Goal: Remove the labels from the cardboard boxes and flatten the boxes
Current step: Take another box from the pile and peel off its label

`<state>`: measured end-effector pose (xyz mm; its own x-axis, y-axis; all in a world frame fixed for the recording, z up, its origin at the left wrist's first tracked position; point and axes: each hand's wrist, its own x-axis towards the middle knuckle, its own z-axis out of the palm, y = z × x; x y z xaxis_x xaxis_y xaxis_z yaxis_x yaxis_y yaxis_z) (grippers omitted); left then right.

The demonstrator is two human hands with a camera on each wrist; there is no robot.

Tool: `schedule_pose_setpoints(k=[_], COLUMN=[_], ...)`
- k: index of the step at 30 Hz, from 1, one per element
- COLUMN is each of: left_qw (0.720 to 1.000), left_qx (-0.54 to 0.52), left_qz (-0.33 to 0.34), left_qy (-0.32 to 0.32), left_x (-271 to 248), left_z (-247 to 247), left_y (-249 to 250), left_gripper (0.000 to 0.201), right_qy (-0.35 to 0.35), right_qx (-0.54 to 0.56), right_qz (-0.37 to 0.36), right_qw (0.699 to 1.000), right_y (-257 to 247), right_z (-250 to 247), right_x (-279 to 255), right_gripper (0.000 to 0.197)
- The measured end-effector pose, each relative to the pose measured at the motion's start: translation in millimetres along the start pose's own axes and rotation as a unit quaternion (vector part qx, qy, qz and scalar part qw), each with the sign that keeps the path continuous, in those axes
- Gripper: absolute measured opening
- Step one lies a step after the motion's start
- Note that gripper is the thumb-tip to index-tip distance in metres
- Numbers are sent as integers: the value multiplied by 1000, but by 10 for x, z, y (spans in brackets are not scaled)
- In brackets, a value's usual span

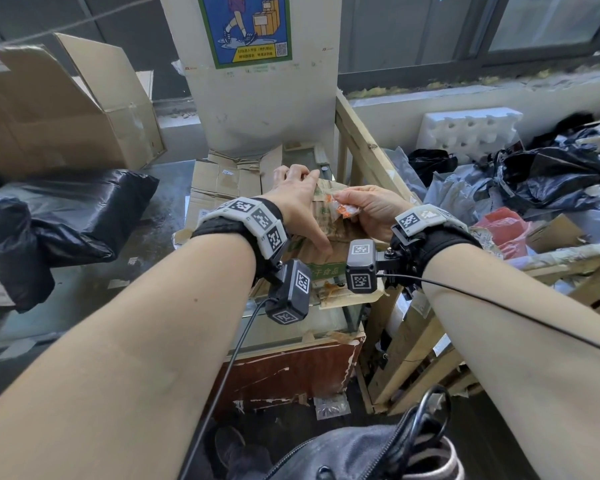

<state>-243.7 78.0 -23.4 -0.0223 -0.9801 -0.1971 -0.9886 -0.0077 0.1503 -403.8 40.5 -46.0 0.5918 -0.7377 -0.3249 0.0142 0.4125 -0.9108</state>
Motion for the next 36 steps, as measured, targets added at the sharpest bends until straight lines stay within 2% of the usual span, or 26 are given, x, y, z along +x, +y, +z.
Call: schedule_pose_setpoints(k=[18, 26, 36], left_qw=[1000, 1000, 1000], left_qx=[0, -4, -19], left_qz=[9, 15, 16], left_qy=[1, 7, 14], left_x=[4, 5, -26], left_z=[-24, -39, -18], left_y=[45, 58, 19], left_gripper=[143, 141, 139], right_qy=[37, 49, 64], right_qx=[12, 47, 63], right_qz=[-3, -15, -37], right_qw=[999, 998, 995], right_y=[28, 70, 83], right_z=[-35, -35, -13], right_x=[-49, -63, -65], right_gripper=[21, 14, 14])
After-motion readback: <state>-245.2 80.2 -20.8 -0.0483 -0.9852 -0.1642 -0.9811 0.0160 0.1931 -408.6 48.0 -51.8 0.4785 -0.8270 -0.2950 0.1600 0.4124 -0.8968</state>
